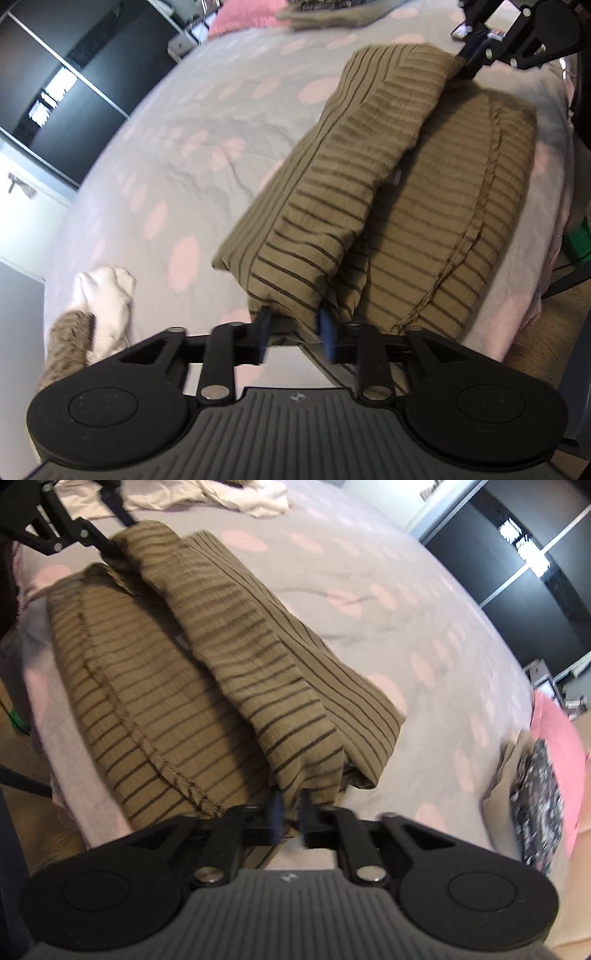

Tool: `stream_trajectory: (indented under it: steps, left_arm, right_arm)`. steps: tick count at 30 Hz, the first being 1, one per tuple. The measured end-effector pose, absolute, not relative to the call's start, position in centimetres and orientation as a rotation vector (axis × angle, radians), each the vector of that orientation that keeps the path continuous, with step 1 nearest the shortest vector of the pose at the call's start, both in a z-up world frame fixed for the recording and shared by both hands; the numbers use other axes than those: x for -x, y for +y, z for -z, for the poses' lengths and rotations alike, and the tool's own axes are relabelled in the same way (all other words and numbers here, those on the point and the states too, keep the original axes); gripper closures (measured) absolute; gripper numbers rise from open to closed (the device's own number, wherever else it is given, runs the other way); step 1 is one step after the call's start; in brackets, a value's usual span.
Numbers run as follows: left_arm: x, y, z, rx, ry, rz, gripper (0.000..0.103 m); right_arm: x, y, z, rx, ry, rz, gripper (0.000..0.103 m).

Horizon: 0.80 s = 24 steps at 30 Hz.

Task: Fold clothes

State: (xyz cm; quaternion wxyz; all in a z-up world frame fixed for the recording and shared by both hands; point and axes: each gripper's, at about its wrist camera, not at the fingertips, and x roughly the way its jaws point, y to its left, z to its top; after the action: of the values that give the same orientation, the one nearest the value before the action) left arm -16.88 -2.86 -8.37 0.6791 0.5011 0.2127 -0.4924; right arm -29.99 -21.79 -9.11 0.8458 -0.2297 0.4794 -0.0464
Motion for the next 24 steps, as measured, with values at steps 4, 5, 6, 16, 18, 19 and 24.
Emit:
stream_trajectory:
  steps: [4, 5, 6, 16, 18, 19, 24]
  left_arm:
    - [16.4, -2.4, 5.7, -1.006, 0.482, 1.191, 0.062]
    - [16.1, -2.7, 5.2, -0.982, 0.495, 1.206, 0.062]
    - [15.8, -3.0, 4.7, -0.962, 0.510, 1.219, 0.062]
    - [12.5, -7.0, 6.3, -0.999, 0.701, 1.392, 0.061]
    - [11.9, -7.0, 7.0, -0.985, 0.744, 1.402, 0.061]
    - [11.7, -7.0, 7.3, -0.981, 0.760, 1.400, 0.062]
    - [11.5, -6.0, 7.2, -0.945, 0.772, 1.416, 0.088]
  right_arm:
    - [30.9, -21.5, 6.8, 0.454, 0.924, 0.045, 0.071]
    - [30.7, -21.8, 6.3, 0.439, 0.911, 0.040, 0.070]
    - [30.5, -22.1, 5.9, 0.423, 0.901, 0.036, 0.070]
    - [25.5, -27.1, 6.3, 0.225, 0.948, -0.017, 0.059]
    - [25.0, -27.7, 7.1, 0.180, 0.969, -0.038, 0.059]
    - [24.7, -27.9, 7.5, 0.167, 0.978, -0.048, 0.061]
    - [25.4, -27.0, 7.4, 0.183, 0.972, -0.115, 0.082]
